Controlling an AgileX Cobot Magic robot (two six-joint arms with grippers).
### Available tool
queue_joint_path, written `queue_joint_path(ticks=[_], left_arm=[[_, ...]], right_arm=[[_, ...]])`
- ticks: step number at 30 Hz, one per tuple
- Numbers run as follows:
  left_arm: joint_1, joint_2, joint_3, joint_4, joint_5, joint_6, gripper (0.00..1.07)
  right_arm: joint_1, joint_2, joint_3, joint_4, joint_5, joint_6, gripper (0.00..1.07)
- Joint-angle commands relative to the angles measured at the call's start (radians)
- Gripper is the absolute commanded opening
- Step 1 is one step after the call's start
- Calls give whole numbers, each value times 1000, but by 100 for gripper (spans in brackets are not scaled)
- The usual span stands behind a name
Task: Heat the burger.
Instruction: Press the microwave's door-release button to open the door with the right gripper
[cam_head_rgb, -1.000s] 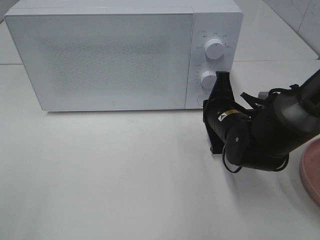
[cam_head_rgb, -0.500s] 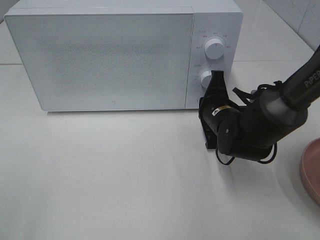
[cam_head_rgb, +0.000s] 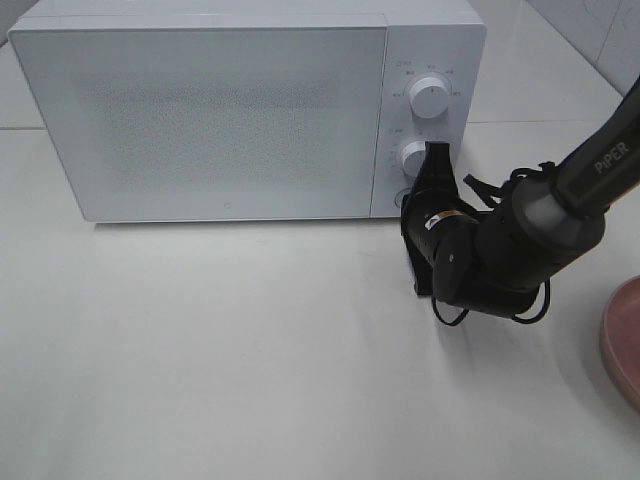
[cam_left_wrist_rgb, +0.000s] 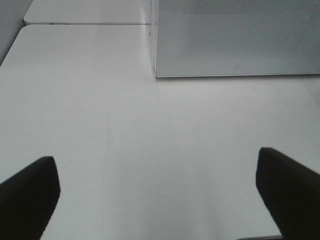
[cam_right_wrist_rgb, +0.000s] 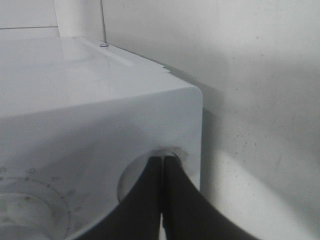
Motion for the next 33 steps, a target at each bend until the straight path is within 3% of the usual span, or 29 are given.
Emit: queue_joint_path(ticks=[1,33], left_arm=[[4,-6,0,-7,-3,-4,100],[4,-6,0,-7,-3,-4,100]], right_arm=[[-8,5,-24,-1,-10,-31,0],[-13,36,-181,-26,-181,-75,0]])
